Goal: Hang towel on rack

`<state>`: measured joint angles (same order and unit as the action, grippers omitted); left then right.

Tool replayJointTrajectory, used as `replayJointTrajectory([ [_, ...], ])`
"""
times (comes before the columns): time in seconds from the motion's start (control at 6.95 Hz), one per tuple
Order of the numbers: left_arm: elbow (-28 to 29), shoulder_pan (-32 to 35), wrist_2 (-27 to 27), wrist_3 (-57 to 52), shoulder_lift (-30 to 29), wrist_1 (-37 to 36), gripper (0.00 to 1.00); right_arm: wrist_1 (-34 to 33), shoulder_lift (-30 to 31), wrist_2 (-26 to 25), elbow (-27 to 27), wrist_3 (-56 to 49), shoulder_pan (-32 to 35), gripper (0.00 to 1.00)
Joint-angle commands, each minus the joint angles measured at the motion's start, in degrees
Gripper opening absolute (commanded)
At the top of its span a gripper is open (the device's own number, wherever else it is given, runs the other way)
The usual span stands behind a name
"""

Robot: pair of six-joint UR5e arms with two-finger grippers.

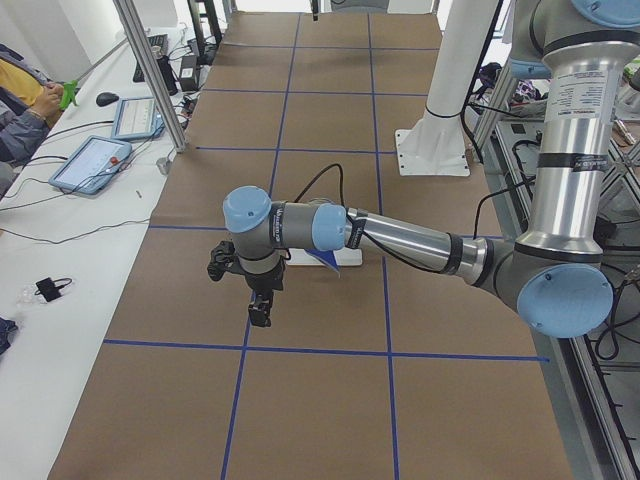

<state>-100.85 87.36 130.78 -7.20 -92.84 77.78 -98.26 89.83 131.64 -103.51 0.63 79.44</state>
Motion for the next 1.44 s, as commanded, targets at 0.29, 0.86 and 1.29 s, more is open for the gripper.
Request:
replayJointTrajectory([
  [0.29,-0.49,-0.09,1.06,1.31,0.03,3.34,0.98,0.00,-0.44,0.02,0.33,0.16,-0.07,1.00],
  [0.86,-2.59,-0.35,1.23,1.22,0.11,3.43,0.98,0.00,-2.20,0.19,0.07,0.24,-0.51,1.00],
  [1.29,-2.43,-0.53,4.49,1.31,0.20,3.43,0.98,0.09,-3.69,0.37,0.86,0.16,-0.51,1.00],
])
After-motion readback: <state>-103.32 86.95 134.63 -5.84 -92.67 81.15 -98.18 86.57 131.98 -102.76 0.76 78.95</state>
